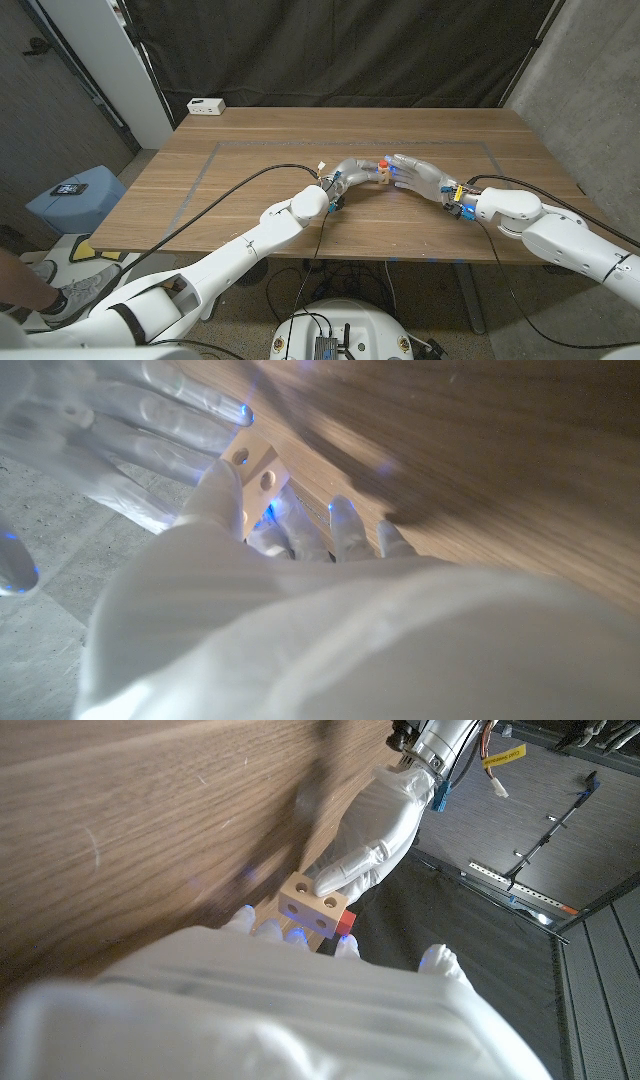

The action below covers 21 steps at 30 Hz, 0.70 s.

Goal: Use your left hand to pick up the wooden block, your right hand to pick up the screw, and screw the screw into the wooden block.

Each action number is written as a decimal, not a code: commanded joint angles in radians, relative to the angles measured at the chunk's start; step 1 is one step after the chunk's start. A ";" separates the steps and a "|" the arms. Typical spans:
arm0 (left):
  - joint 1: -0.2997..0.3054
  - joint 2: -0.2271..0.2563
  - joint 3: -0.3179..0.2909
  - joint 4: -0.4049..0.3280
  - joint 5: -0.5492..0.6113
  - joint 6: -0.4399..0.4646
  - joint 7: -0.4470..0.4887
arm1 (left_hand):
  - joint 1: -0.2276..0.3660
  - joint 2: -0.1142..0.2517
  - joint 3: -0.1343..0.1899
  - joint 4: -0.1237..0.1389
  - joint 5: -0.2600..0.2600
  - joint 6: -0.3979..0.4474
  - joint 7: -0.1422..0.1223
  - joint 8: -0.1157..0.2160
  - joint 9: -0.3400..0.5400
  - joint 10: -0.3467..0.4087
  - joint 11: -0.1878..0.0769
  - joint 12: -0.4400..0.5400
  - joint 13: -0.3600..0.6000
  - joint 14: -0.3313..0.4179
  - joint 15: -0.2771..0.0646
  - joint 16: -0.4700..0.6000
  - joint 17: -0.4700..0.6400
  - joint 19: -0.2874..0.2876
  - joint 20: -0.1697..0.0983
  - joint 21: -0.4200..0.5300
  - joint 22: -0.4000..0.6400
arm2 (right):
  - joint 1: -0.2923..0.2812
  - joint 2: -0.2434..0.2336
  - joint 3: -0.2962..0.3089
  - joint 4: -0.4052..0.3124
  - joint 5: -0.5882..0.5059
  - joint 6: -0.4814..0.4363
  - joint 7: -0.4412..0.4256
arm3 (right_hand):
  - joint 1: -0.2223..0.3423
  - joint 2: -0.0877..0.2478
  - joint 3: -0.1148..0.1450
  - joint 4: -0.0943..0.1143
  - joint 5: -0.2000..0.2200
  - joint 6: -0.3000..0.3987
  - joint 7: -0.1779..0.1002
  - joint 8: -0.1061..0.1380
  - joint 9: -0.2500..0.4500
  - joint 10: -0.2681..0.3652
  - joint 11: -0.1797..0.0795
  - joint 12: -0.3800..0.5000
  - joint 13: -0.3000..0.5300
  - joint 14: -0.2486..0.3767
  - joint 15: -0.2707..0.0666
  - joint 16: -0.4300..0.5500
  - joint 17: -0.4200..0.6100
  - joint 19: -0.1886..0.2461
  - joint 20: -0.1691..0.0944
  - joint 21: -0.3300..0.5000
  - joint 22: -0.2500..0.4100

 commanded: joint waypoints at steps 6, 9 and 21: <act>0.005 0.005 -0.002 -0.003 0.002 -0.009 0.001 | 0.002 0.014 0.002 0.000 0.003 0.006 0.000 0.005 0.003 0.009 -0.002 0.006 0.004 0.010 -0.056 0.000 0.002 0.003 0.006 0.005 0.005 | -0.028 -0.013 0.013 -0.037 0.004 -0.002 -0.025 | -0.001 0.007 0.004 0.008 0.004 0.008 -0.002 0.007 0.006 -0.227 -0.001 0.003 0.000 -0.220 0.001 0.005 0.002 0.002 0.001 0.005 0.002; 0.006 0.007 -0.003 -0.005 0.003 -0.011 0.002 | 0.002 0.014 0.002 0.000 0.003 0.005 0.000 0.005 0.003 0.008 -0.002 0.006 0.004 0.010 -0.055 0.000 0.002 0.003 0.006 0.005 0.005 | -0.034 -0.016 0.017 -0.044 0.006 -0.003 -0.032 | -0.001 0.007 0.004 0.008 0.004 0.009 -0.001 0.007 0.006 -0.226 -0.001 0.003 0.000 -0.219 0.001 0.005 0.002 0.003 0.000 0.005 0.002; 0.012 0.016 -0.009 -0.017 0.001 -0.009 0.000 | 0.003 0.013 0.002 0.000 0.003 0.004 0.001 0.004 0.003 0.008 -0.002 0.006 0.005 0.011 -0.055 0.000 0.002 0.003 0.006 0.005 0.005 | -0.050 -0.022 0.022 -0.063 0.008 -0.006 -0.043 | 0.001 0.008 0.004 0.008 0.005 0.015 0.001 0.009 0.006 -0.226 -0.001 0.003 0.000 -0.218 0.001 0.005 0.002 0.005 0.000 0.006 0.002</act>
